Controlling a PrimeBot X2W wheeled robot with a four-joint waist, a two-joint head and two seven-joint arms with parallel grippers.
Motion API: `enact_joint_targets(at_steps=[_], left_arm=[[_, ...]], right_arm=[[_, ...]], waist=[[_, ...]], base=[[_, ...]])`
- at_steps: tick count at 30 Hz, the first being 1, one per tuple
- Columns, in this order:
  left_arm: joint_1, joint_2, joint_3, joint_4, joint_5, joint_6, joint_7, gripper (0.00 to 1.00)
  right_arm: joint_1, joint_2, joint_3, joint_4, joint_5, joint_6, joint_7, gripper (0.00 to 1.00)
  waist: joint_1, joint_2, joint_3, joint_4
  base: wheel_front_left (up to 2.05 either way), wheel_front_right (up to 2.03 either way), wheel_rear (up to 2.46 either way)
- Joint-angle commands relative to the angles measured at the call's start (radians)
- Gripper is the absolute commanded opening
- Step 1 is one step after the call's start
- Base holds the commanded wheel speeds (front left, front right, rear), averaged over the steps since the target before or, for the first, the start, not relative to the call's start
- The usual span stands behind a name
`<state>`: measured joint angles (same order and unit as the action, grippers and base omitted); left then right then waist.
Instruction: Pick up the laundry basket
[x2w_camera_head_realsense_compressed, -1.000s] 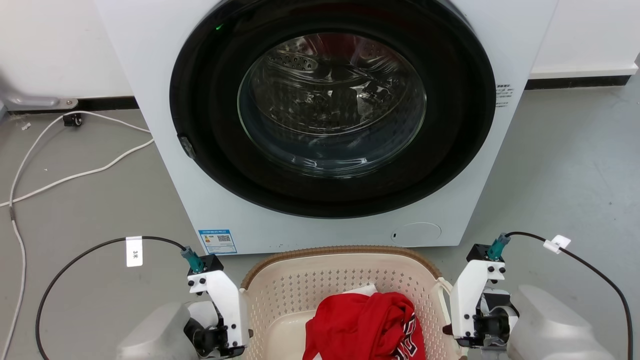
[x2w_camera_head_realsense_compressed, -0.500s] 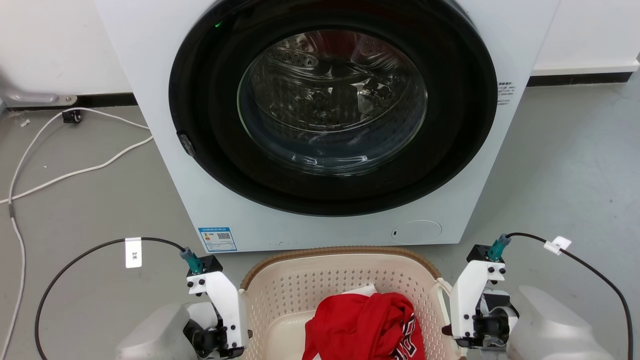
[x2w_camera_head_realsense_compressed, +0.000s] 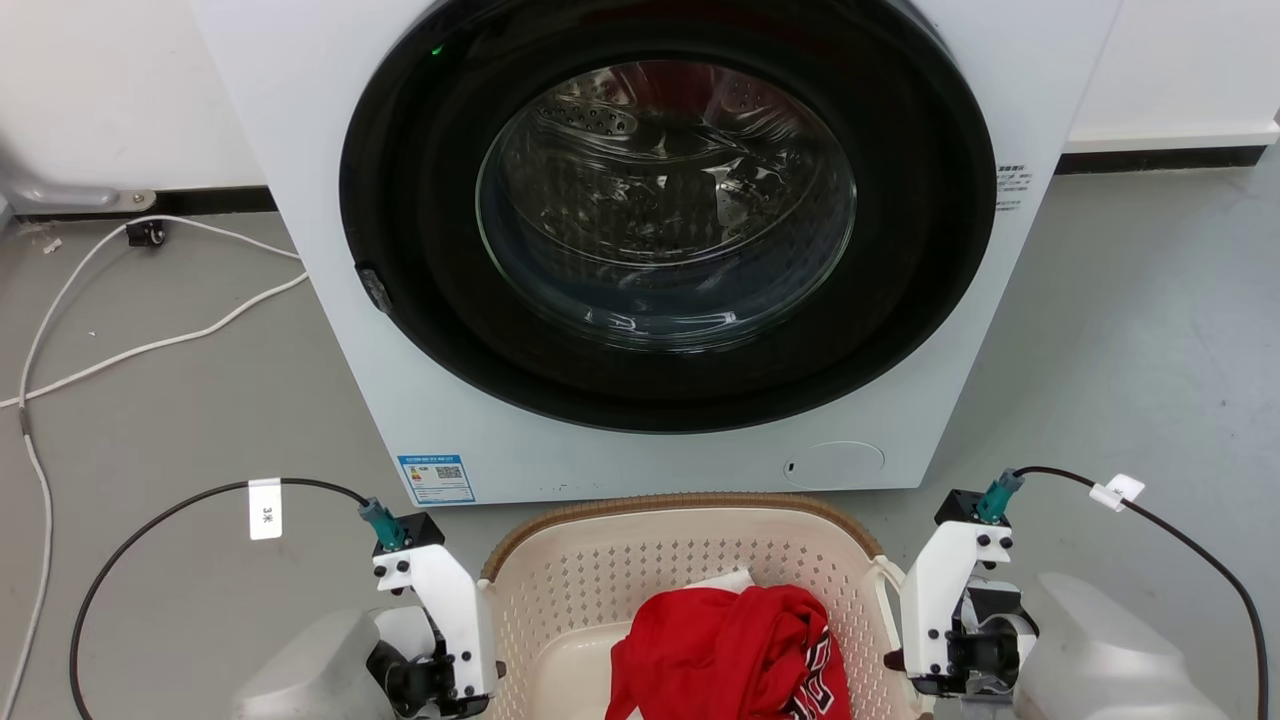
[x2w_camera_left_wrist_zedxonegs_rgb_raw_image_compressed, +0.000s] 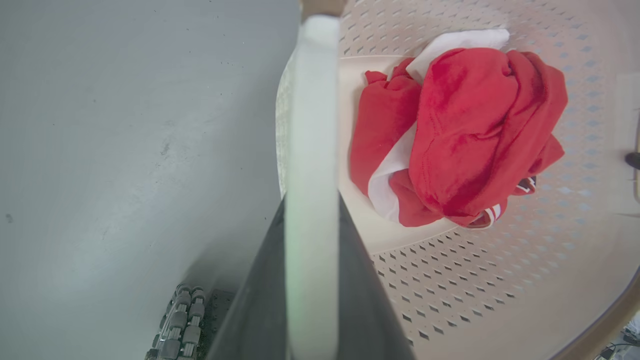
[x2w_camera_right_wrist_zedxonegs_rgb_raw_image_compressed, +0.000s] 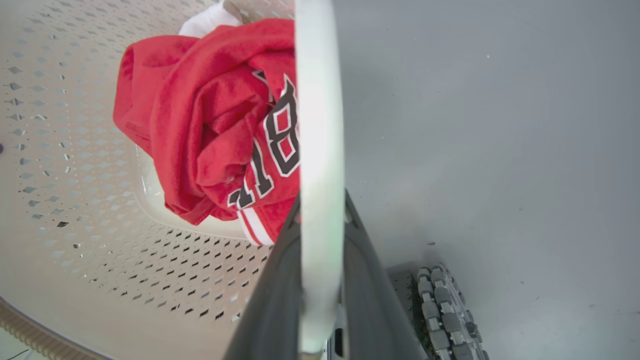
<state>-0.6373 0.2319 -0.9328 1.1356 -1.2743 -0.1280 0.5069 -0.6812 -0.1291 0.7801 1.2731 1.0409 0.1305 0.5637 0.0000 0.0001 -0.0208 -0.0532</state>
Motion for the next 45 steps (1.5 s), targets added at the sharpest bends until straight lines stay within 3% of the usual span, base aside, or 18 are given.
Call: enact_joint_targets(at_steps=[1,45], left_arm=[[0.000,0.000,-0.002,0.002,-0.006,-0.004,-0.001,0.00],[-0.010,-0.001,-0.041,0.007,-0.050,-0.005,-0.022,0.00]], right_arm=[[-0.002,-0.004,0.000,0.001,0.010,0.000,-0.007,0.00],[0.008,-0.001,0.009,0.009,0.046,0.001,-0.021,0.00]], waist=[[0.0000,-0.0001,0.000,0.000],[0.0000,-0.0001,0.010,0.003]], base=[[0.00,0.00,0.00],[0.00,0.00,0.00]])
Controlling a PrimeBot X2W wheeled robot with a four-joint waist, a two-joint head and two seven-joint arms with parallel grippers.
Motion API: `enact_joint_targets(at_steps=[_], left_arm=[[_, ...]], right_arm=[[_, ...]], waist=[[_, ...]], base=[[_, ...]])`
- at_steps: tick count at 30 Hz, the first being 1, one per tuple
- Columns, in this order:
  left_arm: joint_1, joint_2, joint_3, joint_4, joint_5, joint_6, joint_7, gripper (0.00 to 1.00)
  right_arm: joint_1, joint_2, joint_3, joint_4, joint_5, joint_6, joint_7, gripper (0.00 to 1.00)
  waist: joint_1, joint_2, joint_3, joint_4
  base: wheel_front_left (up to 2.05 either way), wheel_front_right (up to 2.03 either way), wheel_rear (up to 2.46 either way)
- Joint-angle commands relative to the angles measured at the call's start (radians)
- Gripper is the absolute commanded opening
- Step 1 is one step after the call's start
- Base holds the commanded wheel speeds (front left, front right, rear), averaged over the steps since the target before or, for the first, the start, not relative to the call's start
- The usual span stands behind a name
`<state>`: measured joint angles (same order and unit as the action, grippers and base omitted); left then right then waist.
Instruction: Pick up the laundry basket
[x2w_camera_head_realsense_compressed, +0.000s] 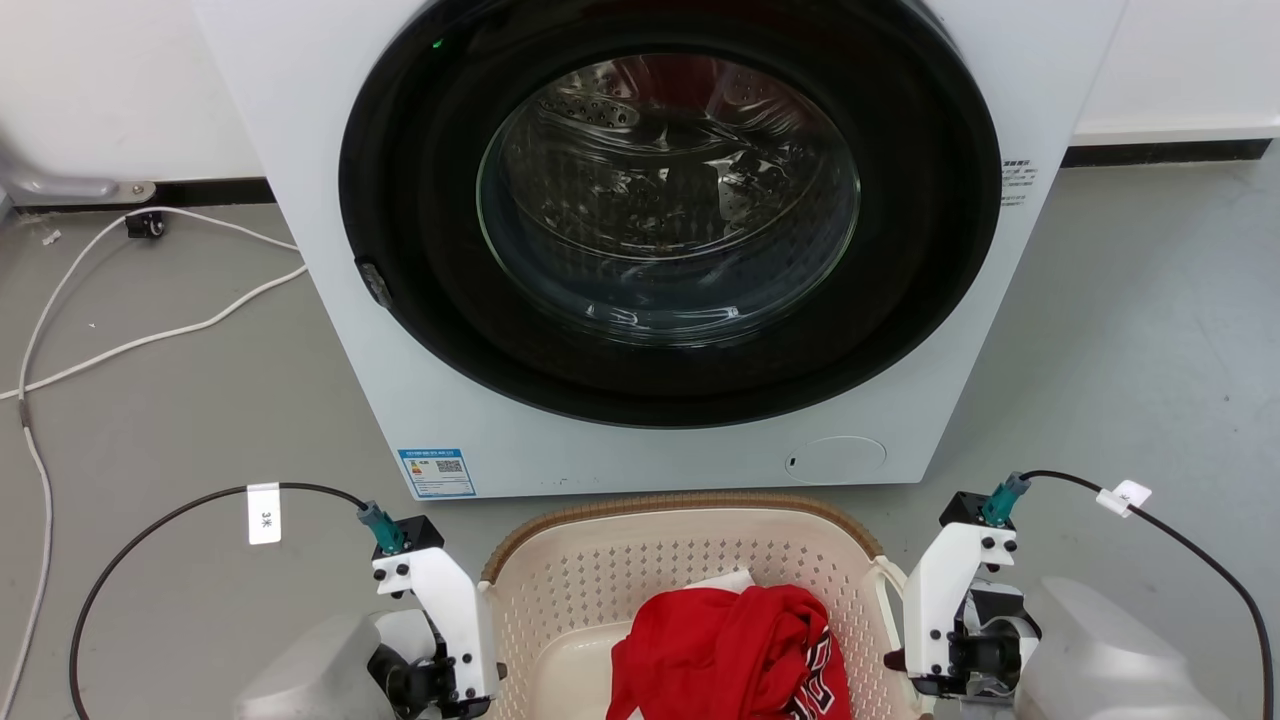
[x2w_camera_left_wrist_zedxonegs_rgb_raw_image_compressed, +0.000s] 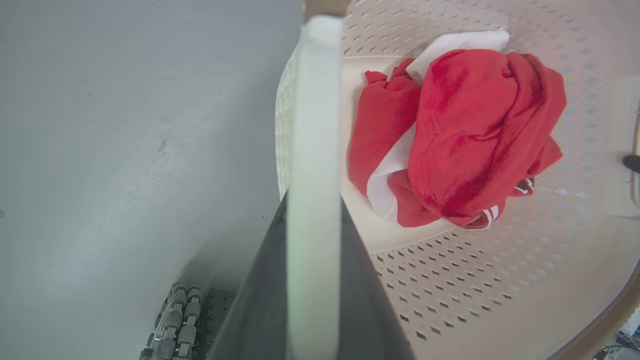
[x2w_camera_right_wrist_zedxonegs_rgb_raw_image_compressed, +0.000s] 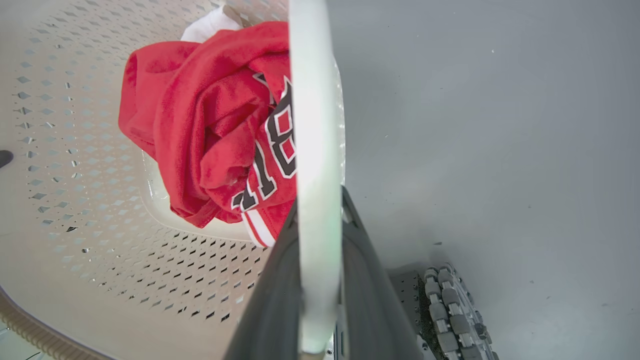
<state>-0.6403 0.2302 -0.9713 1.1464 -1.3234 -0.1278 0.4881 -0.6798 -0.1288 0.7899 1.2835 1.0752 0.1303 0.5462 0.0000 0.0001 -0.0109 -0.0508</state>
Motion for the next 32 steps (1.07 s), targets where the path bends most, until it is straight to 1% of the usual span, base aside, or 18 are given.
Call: enact_joint_targets(at_steps=[1,32], left_arm=[[-0.007,0.001,-0.004,-0.004,-0.002,-0.005,-0.004,0.00],[-0.002,0.002,-0.027,-0.005,-0.029,-0.005,-0.015,0.00]], right_arm=[[0.007,-0.001,-0.001,-0.001,0.011,0.001,-0.004,0.00],[0.012,0.002,0.003,0.003,0.023,0.001,-0.005,0.00]], waist=[[0.0000,-0.0001,0.000,0.000],[0.0000,-0.0001,0.001,0.000]], base=[[0.00,0.00,0.00],[0.00,0.00,0.00]])
